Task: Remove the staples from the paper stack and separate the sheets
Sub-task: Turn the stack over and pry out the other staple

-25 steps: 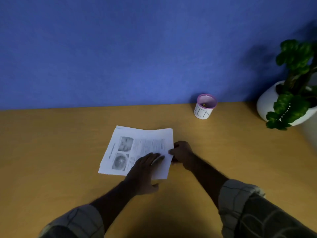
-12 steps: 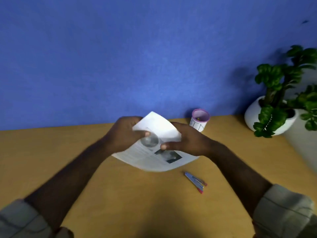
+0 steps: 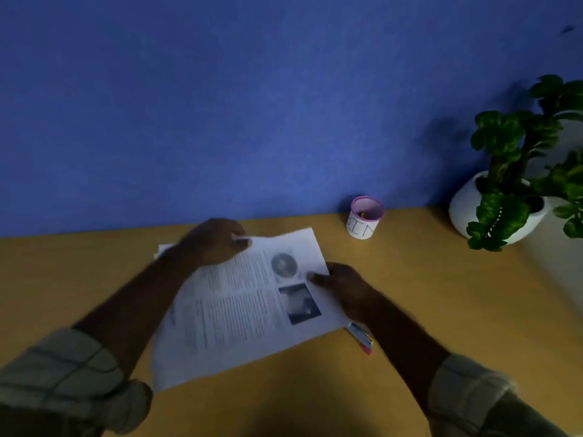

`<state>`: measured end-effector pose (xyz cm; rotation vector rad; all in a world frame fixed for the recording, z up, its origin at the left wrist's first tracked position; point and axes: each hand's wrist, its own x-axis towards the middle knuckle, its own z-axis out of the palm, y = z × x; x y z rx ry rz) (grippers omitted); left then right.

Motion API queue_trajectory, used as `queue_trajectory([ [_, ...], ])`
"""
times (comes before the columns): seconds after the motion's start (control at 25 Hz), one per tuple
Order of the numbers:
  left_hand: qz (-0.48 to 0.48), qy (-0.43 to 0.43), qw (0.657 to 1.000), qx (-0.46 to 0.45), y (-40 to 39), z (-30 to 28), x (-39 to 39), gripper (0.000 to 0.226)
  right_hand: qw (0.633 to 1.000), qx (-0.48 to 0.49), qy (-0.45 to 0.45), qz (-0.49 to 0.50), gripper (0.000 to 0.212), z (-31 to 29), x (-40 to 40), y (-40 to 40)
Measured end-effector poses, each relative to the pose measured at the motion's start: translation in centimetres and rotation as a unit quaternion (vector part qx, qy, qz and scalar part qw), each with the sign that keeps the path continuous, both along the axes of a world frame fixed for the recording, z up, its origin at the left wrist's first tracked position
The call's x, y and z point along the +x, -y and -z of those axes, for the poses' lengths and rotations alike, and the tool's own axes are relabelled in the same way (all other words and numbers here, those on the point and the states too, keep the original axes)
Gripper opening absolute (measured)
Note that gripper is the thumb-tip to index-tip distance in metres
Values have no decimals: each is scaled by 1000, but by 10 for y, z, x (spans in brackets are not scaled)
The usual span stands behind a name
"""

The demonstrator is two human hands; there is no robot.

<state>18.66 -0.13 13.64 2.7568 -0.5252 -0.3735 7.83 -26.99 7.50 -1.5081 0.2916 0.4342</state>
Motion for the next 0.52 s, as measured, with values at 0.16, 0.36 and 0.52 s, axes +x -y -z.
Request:
queue_trajectory([
  [0.16, -46, -72, 996, 21, 3, 93, -18, 42, 989, -127, -38, 65, 18, 56, -14, -5],
  [0.36, -81, 25, 994, 63, 3, 142, -45, 26, 937, -348, -32, 2, 48, 84, -18, -7],
  [0.52, -143, 144, 979, -31, 21, 163, -73, 29, 885, -457, 82, 18, 45, 74, -16, 8],
])
